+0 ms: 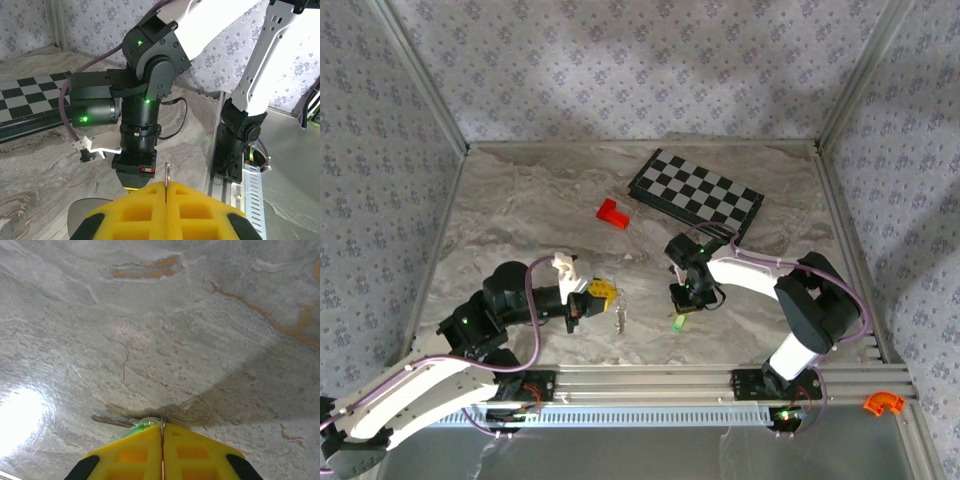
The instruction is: Put the keys on the keyring
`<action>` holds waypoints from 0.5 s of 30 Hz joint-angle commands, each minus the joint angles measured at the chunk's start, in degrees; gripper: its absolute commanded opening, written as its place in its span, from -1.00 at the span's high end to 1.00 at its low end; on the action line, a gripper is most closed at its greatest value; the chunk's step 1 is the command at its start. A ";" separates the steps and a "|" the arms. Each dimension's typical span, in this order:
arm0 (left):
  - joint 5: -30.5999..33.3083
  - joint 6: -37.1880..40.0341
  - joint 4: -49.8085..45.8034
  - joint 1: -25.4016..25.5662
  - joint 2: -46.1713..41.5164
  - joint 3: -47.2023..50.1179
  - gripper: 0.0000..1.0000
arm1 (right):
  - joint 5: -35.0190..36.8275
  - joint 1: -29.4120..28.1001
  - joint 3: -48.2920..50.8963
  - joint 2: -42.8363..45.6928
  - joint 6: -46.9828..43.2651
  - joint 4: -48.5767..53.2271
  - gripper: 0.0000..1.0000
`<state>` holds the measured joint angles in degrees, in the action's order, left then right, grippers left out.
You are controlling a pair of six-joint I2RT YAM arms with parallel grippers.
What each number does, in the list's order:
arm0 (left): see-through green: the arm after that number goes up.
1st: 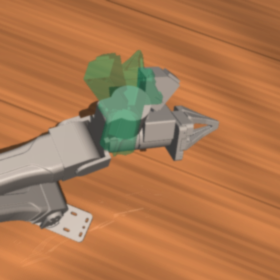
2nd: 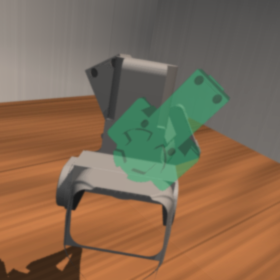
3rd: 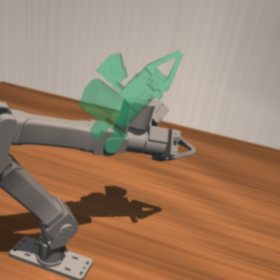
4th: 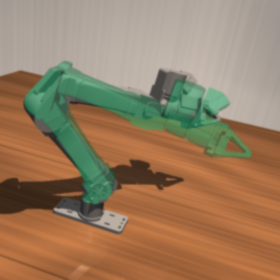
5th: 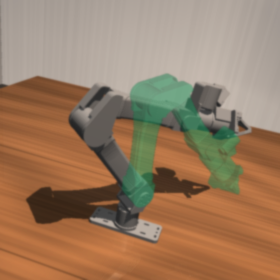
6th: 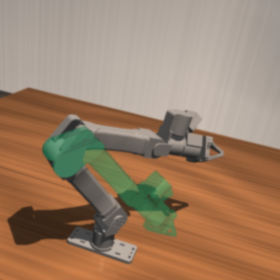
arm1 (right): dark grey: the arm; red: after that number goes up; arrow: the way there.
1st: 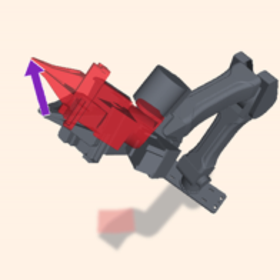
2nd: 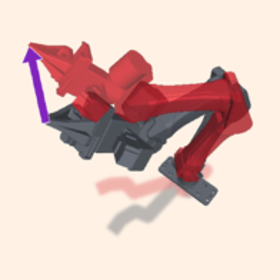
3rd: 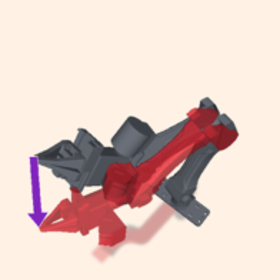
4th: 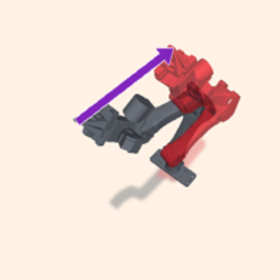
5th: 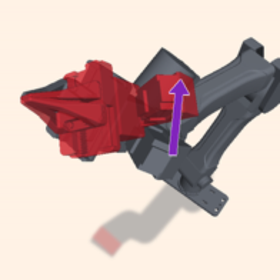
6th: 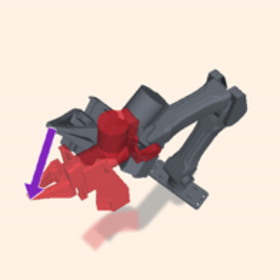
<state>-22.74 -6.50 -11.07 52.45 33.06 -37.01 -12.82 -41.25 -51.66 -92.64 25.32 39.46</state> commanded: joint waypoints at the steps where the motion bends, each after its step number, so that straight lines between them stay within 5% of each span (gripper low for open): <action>1: -1.25 0.84 3.38 -0.66 -0.50 -1.82 1.00 | 1.21 0.20 -0.25 1.07 -1.76 2.08 0.88; 15: 0.86 0.91 1.84 -0.72 -0.60 -1.50 1.00 | 1.23 0.39 -13.23 -7.72 -13.41 24.16 1.00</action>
<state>-22.46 -6.50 -10.50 52.07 33.19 -37.01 -11.38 -41.21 -61.45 -97.49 16.53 55.11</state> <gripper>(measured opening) 0.045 0.051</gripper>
